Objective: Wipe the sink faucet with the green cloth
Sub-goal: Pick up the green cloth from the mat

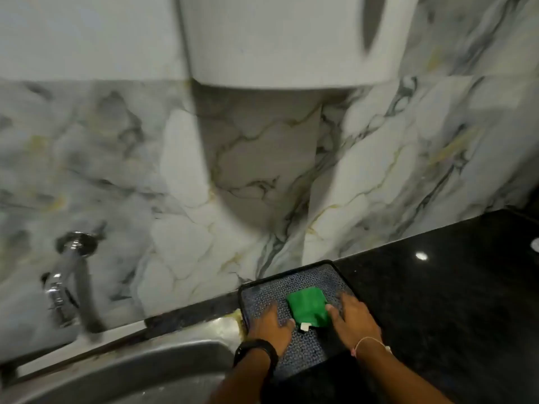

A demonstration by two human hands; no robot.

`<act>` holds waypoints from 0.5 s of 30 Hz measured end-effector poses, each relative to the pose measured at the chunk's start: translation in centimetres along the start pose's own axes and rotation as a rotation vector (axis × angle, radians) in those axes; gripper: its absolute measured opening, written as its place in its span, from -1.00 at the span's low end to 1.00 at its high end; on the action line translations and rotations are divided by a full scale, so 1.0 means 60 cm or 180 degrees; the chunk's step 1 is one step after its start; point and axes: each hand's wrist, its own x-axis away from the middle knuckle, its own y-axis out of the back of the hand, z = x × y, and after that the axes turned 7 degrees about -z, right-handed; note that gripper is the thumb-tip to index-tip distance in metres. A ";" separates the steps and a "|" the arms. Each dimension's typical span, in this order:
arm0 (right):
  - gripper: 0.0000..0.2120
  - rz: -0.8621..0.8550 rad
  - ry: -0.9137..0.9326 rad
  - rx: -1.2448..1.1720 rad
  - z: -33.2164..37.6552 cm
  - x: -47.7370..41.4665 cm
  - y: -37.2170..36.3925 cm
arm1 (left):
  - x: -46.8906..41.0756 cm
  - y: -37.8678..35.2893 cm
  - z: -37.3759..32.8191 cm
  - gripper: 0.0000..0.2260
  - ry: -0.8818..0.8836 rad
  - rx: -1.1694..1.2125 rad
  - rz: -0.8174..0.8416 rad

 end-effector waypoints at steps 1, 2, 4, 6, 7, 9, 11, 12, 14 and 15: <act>-0.50 -0.0008 -0.0168 -0.0186 -0.012 -0.019 -0.023 | -0.027 -0.025 0.001 -0.34 0.0145 0.0164 -0.0010; -0.51 0.0034 -0.0359 -0.0389 -0.023 -0.037 -0.044 | -0.054 -0.050 0.001 -0.35 0.0340 0.0275 0.0038; -0.53 0.0216 -0.0630 -0.0611 -0.035 -0.075 -0.083 | -0.104 -0.085 0.003 -0.41 0.0680 0.0359 0.0026; -0.54 0.0354 -0.0741 -0.0716 -0.046 -0.106 -0.127 | -0.141 -0.115 0.005 -0.53 0.0791 0.0535 -0.0010; -0.54 0.0363 -0.0753 -0.0740 -0.051 -0.120 -0.144 | -0.156 -0.129 0.007 -0.57 0.0795 0.0639 -0.0016; -0.51 0.0362 -0.0795 -0.0756 -0.057 -0.142 -0.166 | -0.181 -0.146 0.008 -0.63 0.0739 0.0667 0.0014; -0.50 0.0311 -0.0868 -0.0808 -0.067 -0.163 -0.188 | -0.199 -0.158 0.013 -0.64 0.0698 0.0618 0.0010; -0.50 0.0346 -0.0919 -0.0835 -0.068 -0.169 -0.193 | -0.201 -0.158 0.012 -0.64 0.0678 0.0603 0.0013; -0.63 0.0396 -0.1172 -0.1178 -0.069 -0.179 -0.200 | -0.207 -0.163 0.016 -0.65 0.0694 0.0770 0.0029; -0.76 0.0421 -0.1396 -0.1501 -0.068 -0.182 -0.199 | -0.208 -0.166 0.020 -0.67 0.0717 0.0914 0.0042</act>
